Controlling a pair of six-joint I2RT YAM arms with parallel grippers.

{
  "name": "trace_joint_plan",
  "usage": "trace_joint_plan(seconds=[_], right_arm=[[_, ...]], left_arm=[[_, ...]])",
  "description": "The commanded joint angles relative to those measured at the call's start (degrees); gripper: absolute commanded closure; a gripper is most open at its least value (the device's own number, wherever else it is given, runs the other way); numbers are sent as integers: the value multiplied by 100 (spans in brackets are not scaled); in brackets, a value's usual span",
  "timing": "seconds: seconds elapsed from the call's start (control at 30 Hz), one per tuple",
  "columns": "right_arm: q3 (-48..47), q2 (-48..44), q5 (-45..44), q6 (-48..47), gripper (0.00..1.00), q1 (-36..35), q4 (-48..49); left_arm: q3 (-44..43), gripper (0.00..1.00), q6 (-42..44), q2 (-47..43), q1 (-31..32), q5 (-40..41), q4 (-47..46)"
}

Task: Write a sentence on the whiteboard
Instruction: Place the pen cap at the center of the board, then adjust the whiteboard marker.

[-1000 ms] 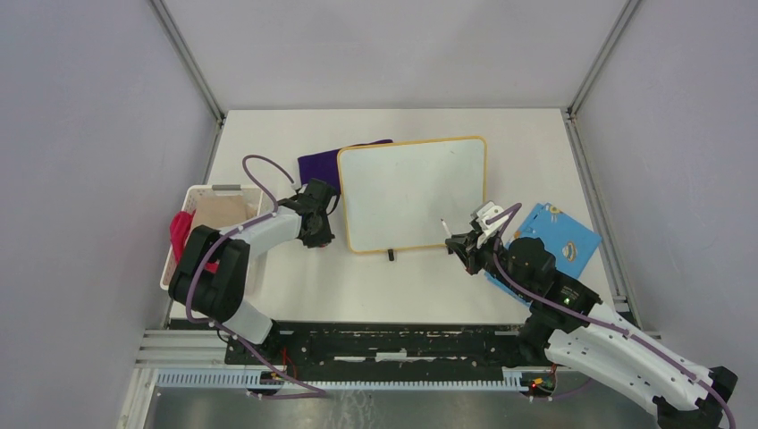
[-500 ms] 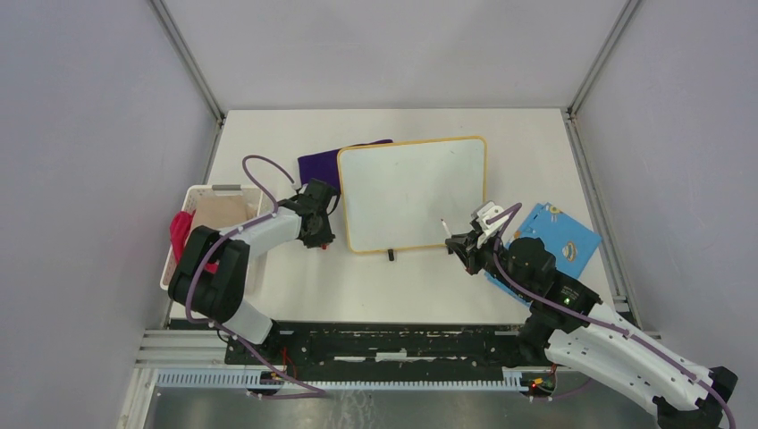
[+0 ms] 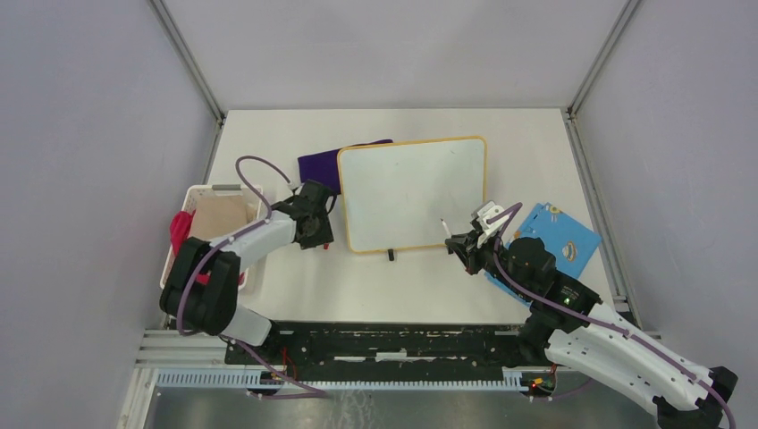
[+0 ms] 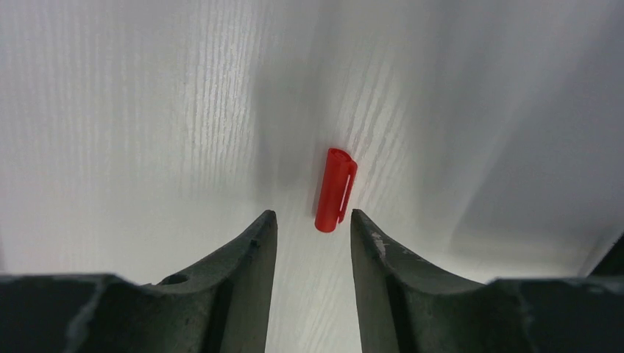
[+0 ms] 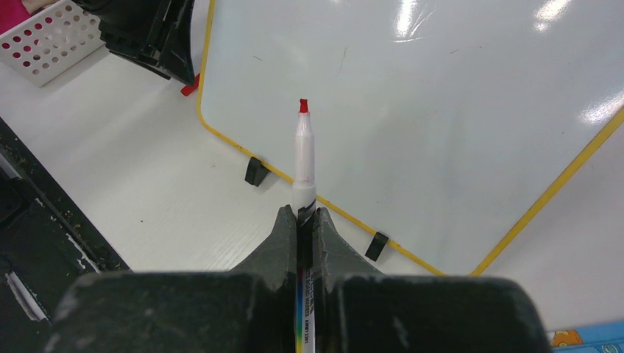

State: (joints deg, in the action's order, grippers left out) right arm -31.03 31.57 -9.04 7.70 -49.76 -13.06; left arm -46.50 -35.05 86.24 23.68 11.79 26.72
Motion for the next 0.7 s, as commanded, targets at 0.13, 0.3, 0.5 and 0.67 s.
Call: trace_joint_plan(seconds=[0.13, 0.3, 0.5, 0.67], right_arm=[[-371, 59, 72, 104, 100, 5, 29], [-636, 216, 310, -20, 100, 0, 38], [-1050, 681, 1282, -112, 100, 10, 343], [-1346, 1186, 2258, 35, 100, 8, 797]], left_arm=[[-672, 39, -57, -1768, -28, 635, 812], [-1010, 30, 319, -2944, -19, 39, 843], [-1116, 28, 1029, -3956, 79, -2209, -166], [-771, 24, 564, -3807, 401, -4514, -1826]])
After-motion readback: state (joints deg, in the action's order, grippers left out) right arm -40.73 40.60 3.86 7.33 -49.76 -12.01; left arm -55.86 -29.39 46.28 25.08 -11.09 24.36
